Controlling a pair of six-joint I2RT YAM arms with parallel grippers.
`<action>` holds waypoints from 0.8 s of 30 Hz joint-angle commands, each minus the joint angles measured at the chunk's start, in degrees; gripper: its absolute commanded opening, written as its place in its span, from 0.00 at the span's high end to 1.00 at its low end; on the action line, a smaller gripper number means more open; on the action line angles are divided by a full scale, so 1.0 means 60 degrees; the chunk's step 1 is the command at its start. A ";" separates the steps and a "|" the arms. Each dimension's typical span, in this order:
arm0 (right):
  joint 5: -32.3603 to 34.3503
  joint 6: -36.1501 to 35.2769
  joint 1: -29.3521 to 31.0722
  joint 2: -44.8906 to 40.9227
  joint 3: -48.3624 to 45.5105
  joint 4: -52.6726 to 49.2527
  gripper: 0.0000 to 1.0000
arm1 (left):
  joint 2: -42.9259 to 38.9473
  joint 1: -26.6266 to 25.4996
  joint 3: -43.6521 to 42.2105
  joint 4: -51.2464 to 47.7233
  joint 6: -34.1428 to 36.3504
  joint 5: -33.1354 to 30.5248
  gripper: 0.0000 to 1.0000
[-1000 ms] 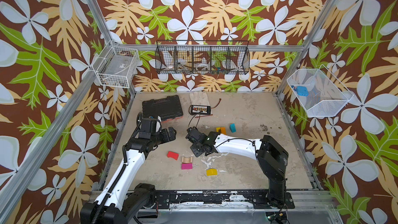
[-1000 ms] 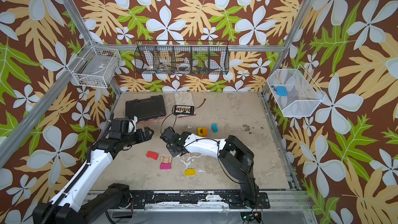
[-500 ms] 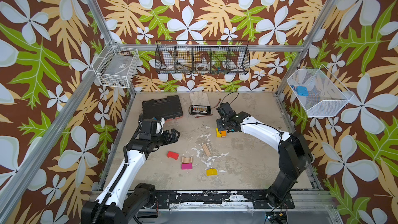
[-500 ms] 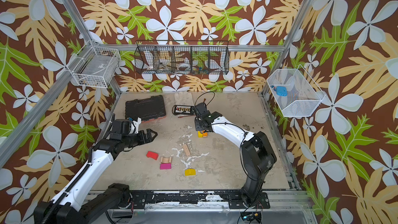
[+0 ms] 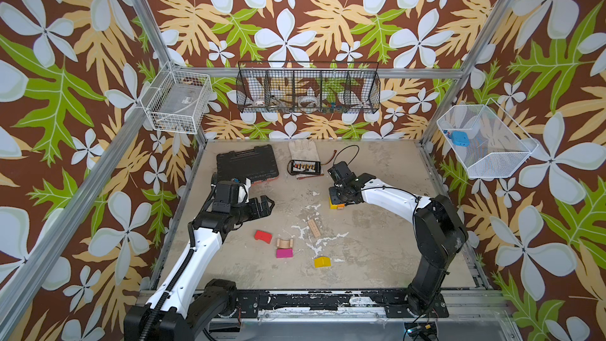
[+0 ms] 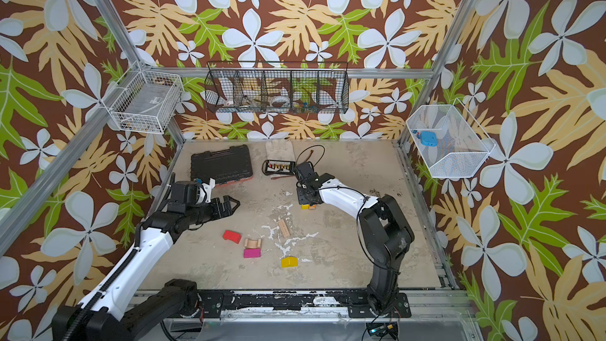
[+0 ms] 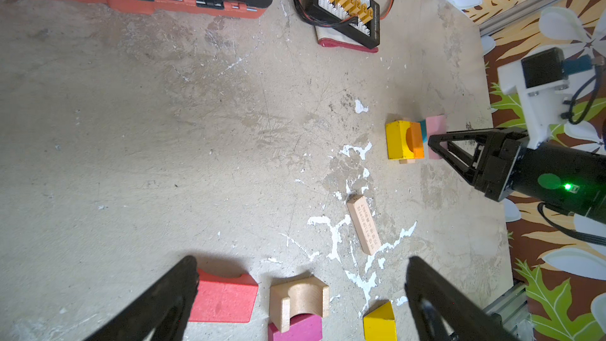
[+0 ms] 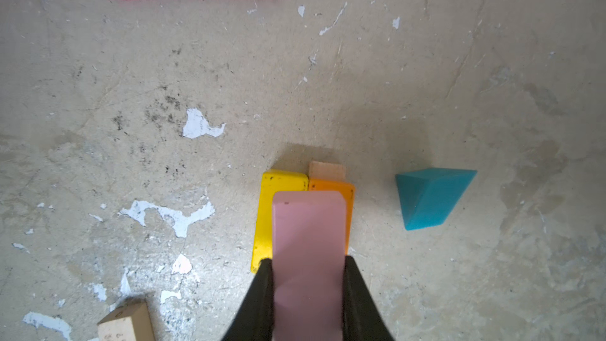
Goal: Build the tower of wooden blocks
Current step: 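Place the pink bar against the yellow arch and orange bar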
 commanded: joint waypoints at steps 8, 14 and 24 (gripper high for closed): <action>-0.0407 -0.0013 -0.0298 0.0085 -0.0247 0.0211 0.83 | 0.0009 0.0006 -0.0021 0.0062 0.0028 0.0001 0.00; -0.0468 0.0059 -0.0297 0.0250 -0.0275 0.0291 0.83 | 0.0027 0.0002 -0.0015 0.0062 0.0018 -0.0006 0.00; -0.0441 0.0090 -0.0312 0.0482 -0.0250 0.0298 0.81 | 0.0034 0.0003 -0.0012 0.0062 0.0019 0.0012 0.00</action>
